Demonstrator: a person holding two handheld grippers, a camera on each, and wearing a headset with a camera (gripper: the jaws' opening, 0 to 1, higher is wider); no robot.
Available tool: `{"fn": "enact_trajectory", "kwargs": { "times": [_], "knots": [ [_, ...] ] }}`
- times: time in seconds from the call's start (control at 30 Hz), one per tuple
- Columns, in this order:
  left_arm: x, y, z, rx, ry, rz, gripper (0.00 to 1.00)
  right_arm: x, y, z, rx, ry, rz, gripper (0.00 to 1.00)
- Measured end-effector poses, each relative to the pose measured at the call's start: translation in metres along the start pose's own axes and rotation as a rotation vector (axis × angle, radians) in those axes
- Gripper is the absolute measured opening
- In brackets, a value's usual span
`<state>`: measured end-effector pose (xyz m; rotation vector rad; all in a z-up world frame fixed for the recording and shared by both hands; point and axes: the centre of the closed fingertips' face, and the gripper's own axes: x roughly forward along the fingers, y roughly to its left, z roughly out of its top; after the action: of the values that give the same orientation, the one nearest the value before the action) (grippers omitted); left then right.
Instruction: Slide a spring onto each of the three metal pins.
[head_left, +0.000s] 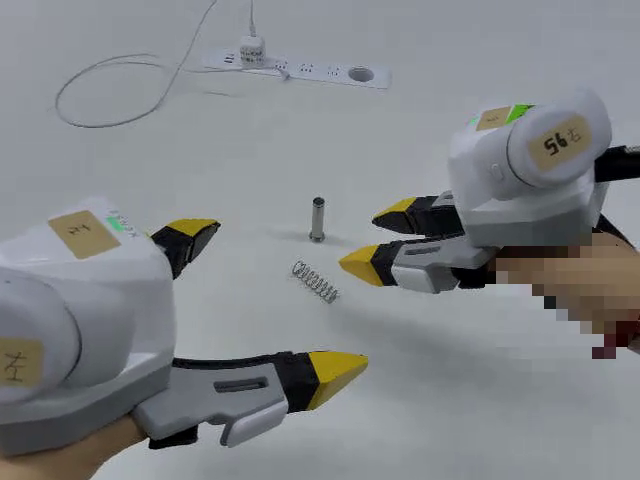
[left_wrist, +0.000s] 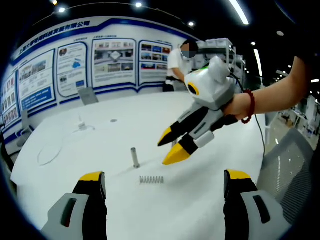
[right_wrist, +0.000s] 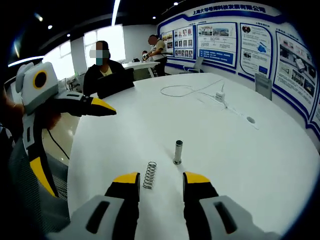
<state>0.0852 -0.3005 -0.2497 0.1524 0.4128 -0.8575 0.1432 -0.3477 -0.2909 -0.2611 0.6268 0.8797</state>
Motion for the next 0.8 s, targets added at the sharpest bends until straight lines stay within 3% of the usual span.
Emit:
{"fn": "enact_trajectory", "kwargs": {
  "times": [0.23, 0.8],
  "knots": [
    [-0.005, 0.005, -0.004, -0.014, 0.001, 0.02, 0.99, 0.015, 0.012, -0.007, 0.011, 0.011, 0.011, 0.34],
    [-0.009, 0.011, -0.006, -0.02, -0.004, 0.034, 0.98, 0.039, 0.018, -0.036, 0.054, 0.063, -0.009, 0.25]
  ]
}}
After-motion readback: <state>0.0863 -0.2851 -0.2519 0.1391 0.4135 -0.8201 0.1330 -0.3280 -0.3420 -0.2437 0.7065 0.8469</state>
